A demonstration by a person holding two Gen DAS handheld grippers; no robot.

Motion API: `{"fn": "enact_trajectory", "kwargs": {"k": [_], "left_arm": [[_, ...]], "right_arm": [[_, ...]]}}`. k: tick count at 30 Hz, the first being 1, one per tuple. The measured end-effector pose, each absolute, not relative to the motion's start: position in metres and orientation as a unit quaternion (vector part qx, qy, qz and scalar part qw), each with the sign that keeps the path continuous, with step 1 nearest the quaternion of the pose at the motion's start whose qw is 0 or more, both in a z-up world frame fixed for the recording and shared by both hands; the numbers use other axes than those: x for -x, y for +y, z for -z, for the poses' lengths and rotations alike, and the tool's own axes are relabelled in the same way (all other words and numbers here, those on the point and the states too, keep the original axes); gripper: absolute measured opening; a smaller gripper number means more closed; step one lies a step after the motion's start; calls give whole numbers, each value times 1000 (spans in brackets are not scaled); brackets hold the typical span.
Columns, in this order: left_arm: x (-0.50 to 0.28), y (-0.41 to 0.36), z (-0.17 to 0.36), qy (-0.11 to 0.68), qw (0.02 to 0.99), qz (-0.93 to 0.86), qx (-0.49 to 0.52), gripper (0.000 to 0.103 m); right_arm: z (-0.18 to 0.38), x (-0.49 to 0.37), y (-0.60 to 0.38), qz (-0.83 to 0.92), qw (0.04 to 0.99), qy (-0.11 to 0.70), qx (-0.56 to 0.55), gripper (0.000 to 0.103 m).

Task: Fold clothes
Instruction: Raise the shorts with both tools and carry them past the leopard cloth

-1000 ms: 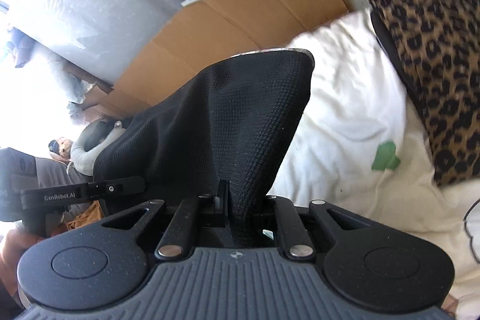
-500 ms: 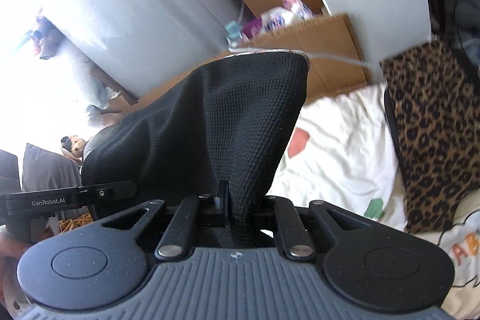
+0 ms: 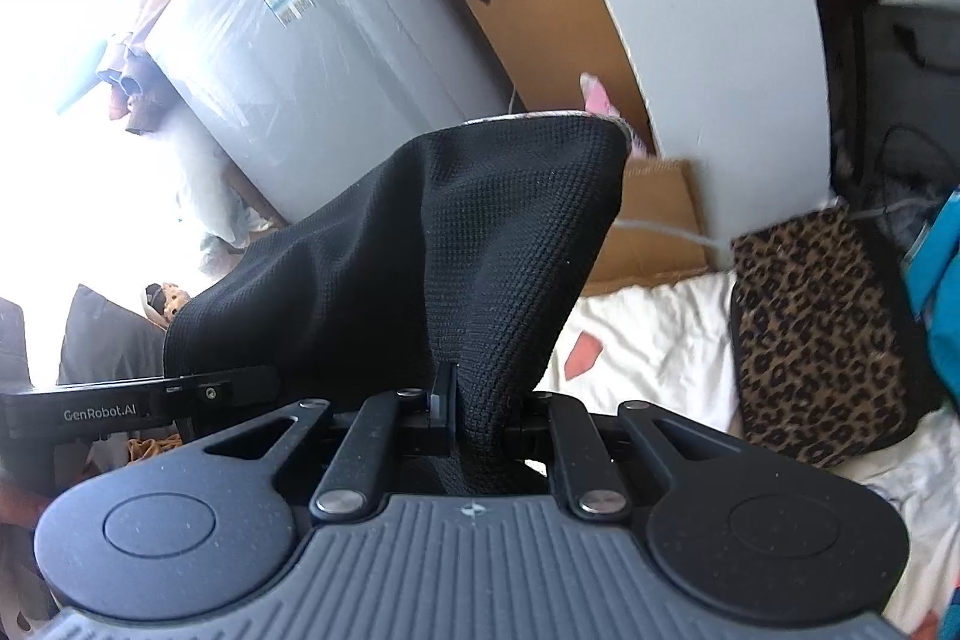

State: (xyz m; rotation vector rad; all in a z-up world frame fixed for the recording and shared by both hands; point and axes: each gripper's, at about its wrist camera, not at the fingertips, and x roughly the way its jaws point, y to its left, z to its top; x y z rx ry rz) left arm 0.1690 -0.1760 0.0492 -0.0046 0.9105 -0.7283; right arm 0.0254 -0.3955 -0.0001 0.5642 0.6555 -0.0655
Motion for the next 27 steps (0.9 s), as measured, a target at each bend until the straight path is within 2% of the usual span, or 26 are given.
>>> {"fn": "enact_trajectory", "kwargs": {"k": [10, 18, 27], "left_arm": [[-137, -209, -70, 398, 842, 364, 12, 34], [-126, -248, -62, 397, 835, 381, 13, 34], [-131, -286, -32, 392, 831, 394, 7, 34]], "right_arm": [[-35, 13, -416, 52, 926, 294, -233, 10], [-31, 29, -447, 85, 929, 283, -223, 10], [-2, 25, -474, 110, 932, 292, -185, 10]]}}
